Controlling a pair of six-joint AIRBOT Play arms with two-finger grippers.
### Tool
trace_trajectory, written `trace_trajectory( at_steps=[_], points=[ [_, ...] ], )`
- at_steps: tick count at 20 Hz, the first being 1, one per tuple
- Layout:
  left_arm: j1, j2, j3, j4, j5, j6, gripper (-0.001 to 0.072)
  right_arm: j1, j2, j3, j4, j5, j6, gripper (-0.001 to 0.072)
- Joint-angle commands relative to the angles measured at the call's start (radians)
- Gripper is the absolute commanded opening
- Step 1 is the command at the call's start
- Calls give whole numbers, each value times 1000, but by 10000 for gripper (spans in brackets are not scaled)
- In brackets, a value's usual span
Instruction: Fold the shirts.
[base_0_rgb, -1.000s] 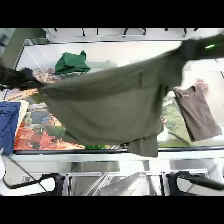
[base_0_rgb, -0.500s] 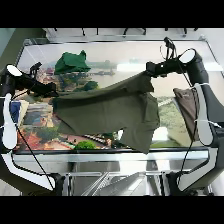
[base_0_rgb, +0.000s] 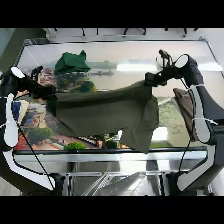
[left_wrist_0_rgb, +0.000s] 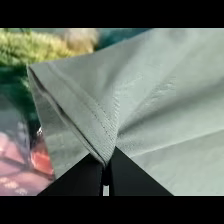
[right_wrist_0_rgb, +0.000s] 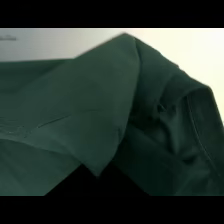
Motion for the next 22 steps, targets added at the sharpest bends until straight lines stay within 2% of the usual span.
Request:
trace_trajectory(
  at_steps=[1, 4, 8, 9, 10, 11, 13, 15, 20, 22],
  points=[
    [5, -2, -53, 3, -21, -9, 14, 1, -2, -76, -58, 85, 55, 23],
    [5, -3, -107, -97, -5, 24, 14, 1, -2, -99, -32, 88, 55, 23],
    [10, -2, -97, -96, -14, 24, 16, 1, -1, -99, -28, 104, 99, 39],
    [10, -2, -81, -95, -24, 24, 138, 1, -1, -99, -22, 112, 100, 262],
    [10, -2, -62, -95, -37, 6, 458, 0, 0, -98, -13, 129, 100, 643],
    [16, -2, -32, -85, -69, -23, 597, -6, 6, -93, -6, 168, 98, 704],
    [43, 4, 34, -68, -148, -76, 600, -29, 40, -85, -7, 262, 51, 704],
    [77, 55, 5, 6, -187, -101, 600, -63, 102, -85, -20, 310, 30, 703],
    [208, 276, -438, -30, -132, -98, 600, -101, 245, -89, -20, 305, 24, 704],
    [262, 314, -594, -97, -90, -33, 600, -85, 277, -93, 5, 309, 24, 704]
  ],
)
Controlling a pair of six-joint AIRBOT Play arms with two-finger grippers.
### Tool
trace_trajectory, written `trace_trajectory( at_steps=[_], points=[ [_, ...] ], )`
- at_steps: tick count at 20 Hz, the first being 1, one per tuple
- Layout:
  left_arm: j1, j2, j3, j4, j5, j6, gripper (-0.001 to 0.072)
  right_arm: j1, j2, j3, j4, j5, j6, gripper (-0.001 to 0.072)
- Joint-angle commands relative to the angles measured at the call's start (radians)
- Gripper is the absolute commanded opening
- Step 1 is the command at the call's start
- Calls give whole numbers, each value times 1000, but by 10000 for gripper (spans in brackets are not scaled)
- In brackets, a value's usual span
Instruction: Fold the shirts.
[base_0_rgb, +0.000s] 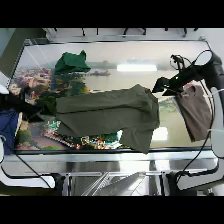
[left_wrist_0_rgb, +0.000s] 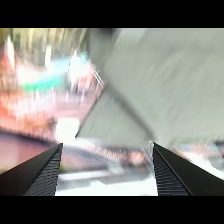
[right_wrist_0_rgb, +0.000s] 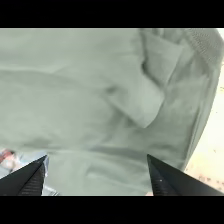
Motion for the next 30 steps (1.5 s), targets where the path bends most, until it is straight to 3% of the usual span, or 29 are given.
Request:
trace_trajectory(
  at_steps=[1, 7, 11, 16, 17, 18, 19, 22, 24, 27, 30],
  points=[
    [97, 83, -269, -98, 66, 93, 600, 12, 68, -3, 32, 11, -6, 703],
    [137, 83, -420, -178, 196, 300, 600, 74, 86, -3, 56, 20, 23, 702],
    [137, 79, -459, -248, 289, 354, 600, 119, 86, -3, 57, 37, 41, 698],
    [103, 8, -460, -256, 283, 371, 599, 137, 98, -3, 56, 40, 55, 697],
    [87, -6, -460, -272, 290, 371, 557, 137, 105, -3, 55, 40, 55, 697],
    [71, -11, -460, -274, 301, 371, 198, 137, 113, -3, 47, 41, 54, 697],
    [56, -8, -459, -274, 306, 380, 14, 137, 122, -3, 31, 42, 44, 697],
    [39, 63, -459, -261, 321, 362, 13, 136, 153, -16, -97, 37, -6, 696],
    [52, 151, -459, -201, 319, 257, 13, 110, 185, -97, -129, -11, -21, 697],
    [85, 294, -459, -49, 283, 90, 13, 3, 241, -348, -6, -130, -76, 697],
    [125, 402, -460, -30, 225, 46, 13, -132, 302, -658, 140, -241, -164, 697]
  ],
)
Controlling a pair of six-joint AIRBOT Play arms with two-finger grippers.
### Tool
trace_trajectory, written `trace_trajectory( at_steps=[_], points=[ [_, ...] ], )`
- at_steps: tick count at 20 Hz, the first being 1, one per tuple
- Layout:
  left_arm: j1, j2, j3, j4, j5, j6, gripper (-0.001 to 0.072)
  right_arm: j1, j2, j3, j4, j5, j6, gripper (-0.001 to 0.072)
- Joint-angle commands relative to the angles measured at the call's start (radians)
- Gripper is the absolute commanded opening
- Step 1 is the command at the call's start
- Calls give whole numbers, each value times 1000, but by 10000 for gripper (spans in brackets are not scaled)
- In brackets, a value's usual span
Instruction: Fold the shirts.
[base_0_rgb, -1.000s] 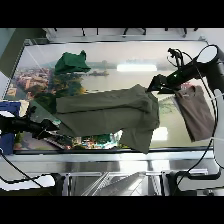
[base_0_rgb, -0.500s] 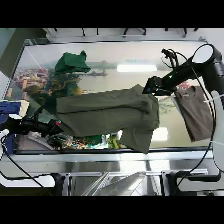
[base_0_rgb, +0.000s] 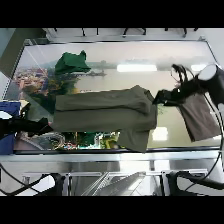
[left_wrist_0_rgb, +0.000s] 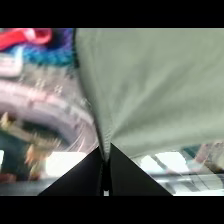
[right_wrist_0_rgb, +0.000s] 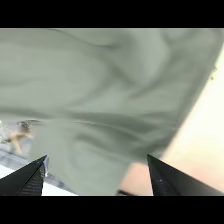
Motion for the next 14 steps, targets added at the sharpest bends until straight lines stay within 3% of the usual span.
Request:
trace_trajectory(
  at_steps=[1, 8, 14],
  points=[
    [30, 131, 0, 54, -64, -87, 13, -143, 70, -330, 169, -128, -104, 696],
    [29, 192, 2, 52, -83, -116, 14, -197, 219, -764, 311, -194, -185, 696],
    [29, 192, 2, 45, -89, -116, 14, 6, 214, -864, 474, -397, -183, 696]
  ],
)
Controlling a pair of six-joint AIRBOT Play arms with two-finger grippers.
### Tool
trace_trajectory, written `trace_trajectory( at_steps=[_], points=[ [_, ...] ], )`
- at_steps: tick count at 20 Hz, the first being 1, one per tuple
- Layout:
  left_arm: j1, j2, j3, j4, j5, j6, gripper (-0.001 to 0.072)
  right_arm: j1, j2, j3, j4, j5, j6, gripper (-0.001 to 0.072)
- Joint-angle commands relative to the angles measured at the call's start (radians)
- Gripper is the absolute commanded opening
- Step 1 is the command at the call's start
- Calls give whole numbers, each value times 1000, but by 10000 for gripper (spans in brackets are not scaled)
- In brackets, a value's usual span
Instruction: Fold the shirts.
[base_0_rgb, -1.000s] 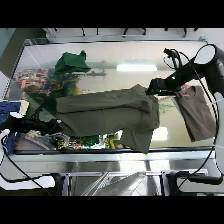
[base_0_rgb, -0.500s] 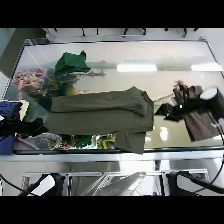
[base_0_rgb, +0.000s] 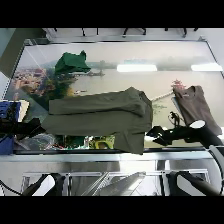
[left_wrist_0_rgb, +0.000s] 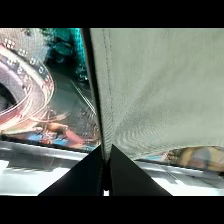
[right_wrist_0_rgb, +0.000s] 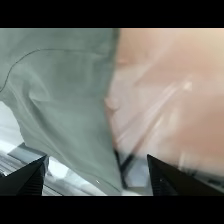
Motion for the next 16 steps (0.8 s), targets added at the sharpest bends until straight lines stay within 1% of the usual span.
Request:
trace_trajectory(
  at_steps=[1, 3, 5, 6, 7, 8, 10, 11, 13, 14, 16],
  points=[
    [1, 3, 1, -3, -1, -2, 14, 144, -13, -45, 117, -141, 0, 696],
    [1, 3, 1, -3, -1, -2, 14, 240, -45, -45, 142, -220, 41, 696],
    [1, 3, 1, -3, -1, -2, 14, 311, -84, -44, 198, -255, 35, 696],
    [1, 3, 1, -3, -1, -2, 14, 334, -99, -44, 232, -259, 5, 662],
    [1, 3, 2, -3, -2, -1, 14, 341, -101, -44, 252, -253, -39, 368],
    [1, 3, 3, -3, -2, 0, 14, 333, -89, -42, 248, -231, -80, 21],
    [2, 6, 5, 2, -11, 18, 14, 285, -14, -42, 192, -173, -59, 22],
    [2, 17, 5, 15, -24, 27, 14, 253, 59, -42, 126, -130, -10, 21],
    [1, 77, -19, 34, -30, 8, 14, 215, 254, -42, -60, -28, 133, 21],
    [1, 122, -49, 35, -22, 1, 14, 215, 373, -37, -175, 36, 230, 21],
    [1, 208, -122, 35, -28, -6, 14, 216, 600, -10, -346, 173, 389, 21]
  ],
)
